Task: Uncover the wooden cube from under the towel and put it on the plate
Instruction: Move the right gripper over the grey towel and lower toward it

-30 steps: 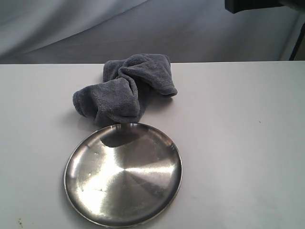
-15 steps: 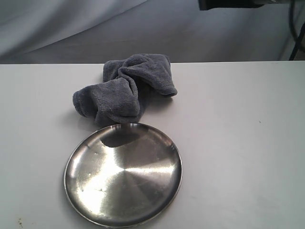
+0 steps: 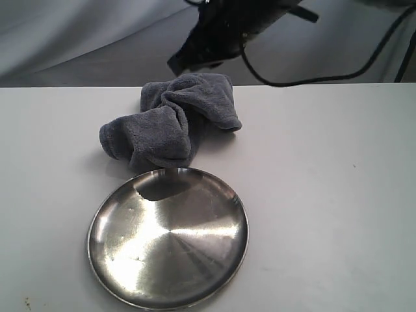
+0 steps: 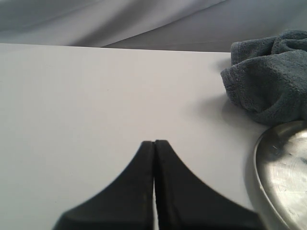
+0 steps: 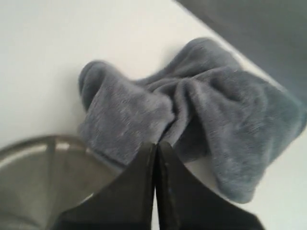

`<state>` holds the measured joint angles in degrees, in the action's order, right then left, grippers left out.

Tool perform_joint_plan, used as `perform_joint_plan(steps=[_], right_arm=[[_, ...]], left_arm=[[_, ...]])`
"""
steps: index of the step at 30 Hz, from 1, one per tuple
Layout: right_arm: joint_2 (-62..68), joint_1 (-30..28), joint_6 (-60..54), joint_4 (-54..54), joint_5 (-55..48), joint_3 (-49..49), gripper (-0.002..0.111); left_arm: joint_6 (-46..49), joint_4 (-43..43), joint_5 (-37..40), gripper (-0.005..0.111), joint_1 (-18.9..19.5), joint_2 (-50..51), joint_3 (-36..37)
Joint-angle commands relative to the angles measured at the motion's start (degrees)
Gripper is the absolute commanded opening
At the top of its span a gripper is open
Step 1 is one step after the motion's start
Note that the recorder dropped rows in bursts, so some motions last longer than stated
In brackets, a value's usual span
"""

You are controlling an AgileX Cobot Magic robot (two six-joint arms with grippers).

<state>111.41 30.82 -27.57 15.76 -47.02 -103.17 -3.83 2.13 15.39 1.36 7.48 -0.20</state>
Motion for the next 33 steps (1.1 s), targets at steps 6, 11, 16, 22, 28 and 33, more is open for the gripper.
perform_joint_plan(steps=[6, 11, 16, 22, 28, 33], right_arm=[[6.86, 0.11, -21.14, 21.45, -8.49, -2.49, 0.0], [9.24, 3.83, -26.22, 21.33, -4.92, -2.6, 0.0], [9.24, 8.05, -21.96, 21.33, 21.6, -2.6, 0.0], [7.94, 3.02, -11.52, 11.0, 18.97, -2.6, 0.0], [6.63, 1.2, -11.39, 0.21, 5.36, -2.6, 0.0], [6.75, 1.33, -14.44, 0.47, -6.36, -2.6, 0.0]], left_arm=[[-0.22, 0.15, -0.57, 0.001, -0.24, -0.18, 0.2], [-0.22, 0.15, -0.57, 0.001, -0.24, -0.18, 0.2], [-0.22, 0.15, -0.57, 0.001, -0.24, -0.18, 0.2], [-0.22, 0.15, -0.57, 0.001, -0.24, -0.18, 0.2], [-0.22, 0.15, -0.57, 0.001, -0.24, -0.18, 0.2], [-0.22, 0.15, -0.57, 0.001, -0.24, -0.18, 0.2]])
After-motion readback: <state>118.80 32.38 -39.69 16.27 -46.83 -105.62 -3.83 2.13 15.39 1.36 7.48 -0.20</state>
